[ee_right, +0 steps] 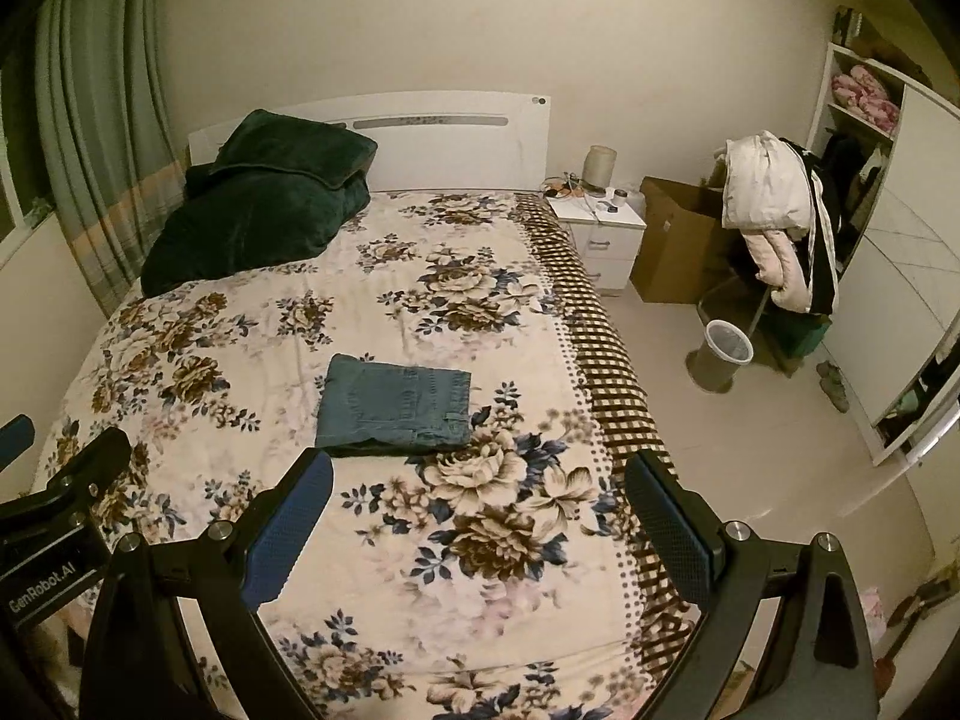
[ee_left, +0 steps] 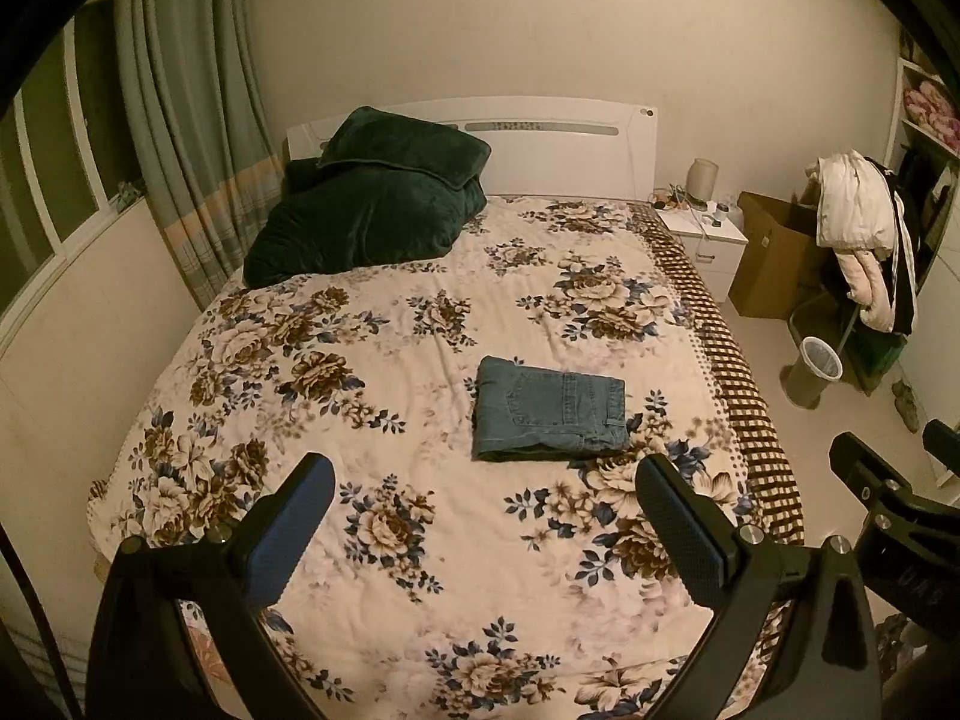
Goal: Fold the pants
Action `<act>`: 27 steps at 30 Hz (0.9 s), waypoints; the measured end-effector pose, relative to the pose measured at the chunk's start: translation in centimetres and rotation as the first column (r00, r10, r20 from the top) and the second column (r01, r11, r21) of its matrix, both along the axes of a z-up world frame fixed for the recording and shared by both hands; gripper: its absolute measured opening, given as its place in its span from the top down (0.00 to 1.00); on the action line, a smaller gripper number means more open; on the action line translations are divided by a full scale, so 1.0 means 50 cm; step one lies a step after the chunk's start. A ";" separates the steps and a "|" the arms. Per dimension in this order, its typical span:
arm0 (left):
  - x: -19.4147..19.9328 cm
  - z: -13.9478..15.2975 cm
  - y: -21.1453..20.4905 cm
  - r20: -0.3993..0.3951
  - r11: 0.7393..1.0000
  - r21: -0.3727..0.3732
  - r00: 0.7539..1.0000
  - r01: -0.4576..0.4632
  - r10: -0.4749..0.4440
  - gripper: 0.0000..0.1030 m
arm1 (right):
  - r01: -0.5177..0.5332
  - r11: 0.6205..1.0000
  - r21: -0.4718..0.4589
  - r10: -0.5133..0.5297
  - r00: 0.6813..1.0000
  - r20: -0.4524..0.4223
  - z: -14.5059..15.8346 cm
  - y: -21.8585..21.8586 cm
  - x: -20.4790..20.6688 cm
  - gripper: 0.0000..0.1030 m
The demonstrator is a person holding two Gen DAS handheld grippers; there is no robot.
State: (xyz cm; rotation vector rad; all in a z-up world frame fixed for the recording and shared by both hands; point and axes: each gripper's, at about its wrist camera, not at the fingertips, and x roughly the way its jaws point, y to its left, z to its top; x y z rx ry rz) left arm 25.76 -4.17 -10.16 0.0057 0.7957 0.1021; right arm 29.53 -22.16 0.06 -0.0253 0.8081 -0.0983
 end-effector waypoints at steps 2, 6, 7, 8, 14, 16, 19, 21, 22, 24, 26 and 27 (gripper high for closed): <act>0.001 0.000 0.001 0.000 1.000 -0.002 1.000 0.001 -0.001 0.00 | -0.006 1.000 0.004 0.006 1.000 -0.002 0.001 0.001 0.004 0.03; 0.007 0.001 0.001 0.000 1.000 -0.003 1.000 0.000 0.000 0.00 | -0.015 1.000 0.009 0.015 1.000 -0.004 -0.001 0.005 0.007 0.03; 0.007 0.001 0.002 0.000 1.000 0.000 1.000 0.001 -0.001 0.00 | -0.016 1.000 0.009 0.016 1.000 -0.003 -0.001 0.005 0.006 0.03; 0.007 0.001 0.003 0.001 1.000 0.000 1.000 0.001 -0.001 0.00 | -0.016 1.000 0.010 0.016 1.000 -0.004 -0.001 0.004 0.007 0.03; 0.014 0.005 -0.001 0.002 1.000 -0.008 1.000 -0.004 0.004 0.00 | -0.020 1.000 0.019 0.021 1.000 -0.002 -0.001 0.009 0.013 0.03; 0.013 0.005 0.000 0.002 1.000 -0.008 1.000 -0.003 0.003 0.00 | -0.021 1.000 0.020 0.021 1.000 -0.002 0.000 0.008 0.014 0.03; 0.013 0.005 0.002 0.002 1.000 -0.006 1.000 -0.003 0.003 0.00 | -0.022 1.000 0.020 0.022 1.000 -0.003 0.000 0.008 0.016 0.03; 0.013 0.006 0.001 0.003 1.000 -0.007 1.000 -0.004 0.004 0.00 | -0.022 1.000 0.019 0.022 1.000 -0.002 0.000 0.007 0.016 0.03; 0.014 0.006 0.000 0.002 1.000 -0.006 1.000 -0.004 0.004 0.00 | -0.021 1.000 0.020 0.021 1.000 -0.003 0.000 0.007 0.016 0.03; 0.012 0.006 0.001 0.001 1.000 -0.009 1.000 -0.005 0.005 0.00 | -0.021 1.000 0.019 0.021 1.000 -0.004 0.000 0.007 0.015 0.03; 0.011 0.005 0.002 0.003 1.000 -0.007 1.000 -0.006 0.006 0.00 | -0.020 1.000 0.020 0.021 1.000 -0.003 0.000 0.006 0.014 0.03; 0.013 0.007 0.000 0.003 1.000 -0.005 1.000 -0.005 0.005 0.00 | -0.020 1.000 0.021 0.020 1.000 -0.004 0.000 0.006 0.014 0.03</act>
